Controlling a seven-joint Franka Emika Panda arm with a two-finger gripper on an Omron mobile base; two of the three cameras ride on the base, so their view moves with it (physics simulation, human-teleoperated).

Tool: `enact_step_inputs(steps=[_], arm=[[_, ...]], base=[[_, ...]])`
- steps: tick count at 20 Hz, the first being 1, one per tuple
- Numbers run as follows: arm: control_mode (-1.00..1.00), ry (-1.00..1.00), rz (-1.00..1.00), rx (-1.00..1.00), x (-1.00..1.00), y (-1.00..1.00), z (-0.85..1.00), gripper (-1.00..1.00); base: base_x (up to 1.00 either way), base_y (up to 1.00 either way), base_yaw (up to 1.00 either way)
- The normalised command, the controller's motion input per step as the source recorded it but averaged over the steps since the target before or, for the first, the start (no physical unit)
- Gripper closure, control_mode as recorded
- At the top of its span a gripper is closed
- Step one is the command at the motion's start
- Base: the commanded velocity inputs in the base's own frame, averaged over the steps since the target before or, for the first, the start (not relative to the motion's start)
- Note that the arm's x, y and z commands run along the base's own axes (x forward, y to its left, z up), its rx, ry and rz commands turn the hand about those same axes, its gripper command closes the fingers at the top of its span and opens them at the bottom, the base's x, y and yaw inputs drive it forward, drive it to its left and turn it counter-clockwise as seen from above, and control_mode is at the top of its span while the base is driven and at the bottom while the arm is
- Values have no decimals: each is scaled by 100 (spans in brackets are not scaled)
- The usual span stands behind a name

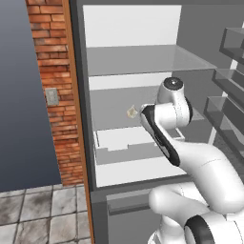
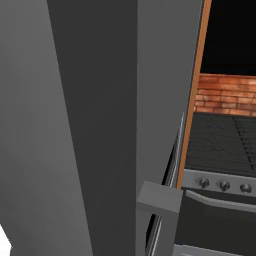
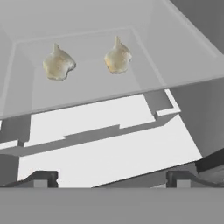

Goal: Grab the garlics from the fridge, place them in the blender, close the lid, and turn on the blender to create a marinade.

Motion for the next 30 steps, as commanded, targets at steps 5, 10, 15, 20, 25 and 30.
enact_step_inputs(steps=[5,10,15,20,25,30], arm=[[-100,0,-7,-1,65,-5,-23,-100],[-100,0,-4,0,46,-25,-10,-100],[-100,0,-2,0,32,-29,-3,-100],[-100,0,0,0,34,-9,-5,-100],[-100,0,0,0,30,-6,-17,-100],[-100,0,0,0,35,-7,-25,-100]], base=[[0,0,0],[0,0,0],[0,0,0],[0,0,0],[0,0,0],[0,0,0]])
